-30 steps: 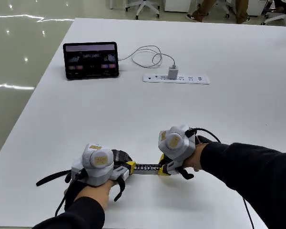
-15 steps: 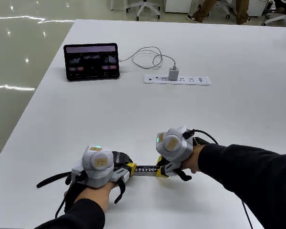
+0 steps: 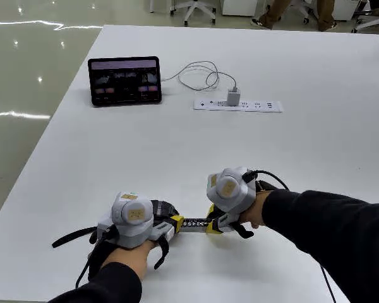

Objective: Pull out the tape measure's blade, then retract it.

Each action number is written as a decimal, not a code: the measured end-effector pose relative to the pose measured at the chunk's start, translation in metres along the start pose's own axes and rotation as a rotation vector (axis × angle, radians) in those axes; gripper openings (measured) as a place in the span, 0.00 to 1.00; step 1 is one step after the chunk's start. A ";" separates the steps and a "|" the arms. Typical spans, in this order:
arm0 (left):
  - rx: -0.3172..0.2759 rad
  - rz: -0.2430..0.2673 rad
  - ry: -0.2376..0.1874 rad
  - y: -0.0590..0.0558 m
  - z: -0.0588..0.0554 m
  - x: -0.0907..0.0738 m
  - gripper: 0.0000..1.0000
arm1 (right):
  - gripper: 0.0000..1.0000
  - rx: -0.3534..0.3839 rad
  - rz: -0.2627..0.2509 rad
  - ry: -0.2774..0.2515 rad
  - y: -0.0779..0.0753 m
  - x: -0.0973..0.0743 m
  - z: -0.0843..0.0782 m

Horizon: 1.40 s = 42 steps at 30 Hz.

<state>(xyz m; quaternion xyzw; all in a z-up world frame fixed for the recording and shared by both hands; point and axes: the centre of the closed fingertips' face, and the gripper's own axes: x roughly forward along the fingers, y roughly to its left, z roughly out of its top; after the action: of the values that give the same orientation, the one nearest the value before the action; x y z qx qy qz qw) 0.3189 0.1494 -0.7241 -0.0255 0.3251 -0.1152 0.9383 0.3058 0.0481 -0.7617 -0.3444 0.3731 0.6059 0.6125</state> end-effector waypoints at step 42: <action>-0.036 -0.013 0.030 0.002 -0.001 0.000 0.57 | 0.11 0.016 0.011 -0.054 0.005 0.012 0.022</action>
<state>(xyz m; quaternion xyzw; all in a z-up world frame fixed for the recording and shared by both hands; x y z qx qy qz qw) 0.3184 0.1509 -0.7248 -0.0427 0.3408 -0.1161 0.9320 0.3013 0.0732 -0.7618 -0.3210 0.3631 0.6153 0.6217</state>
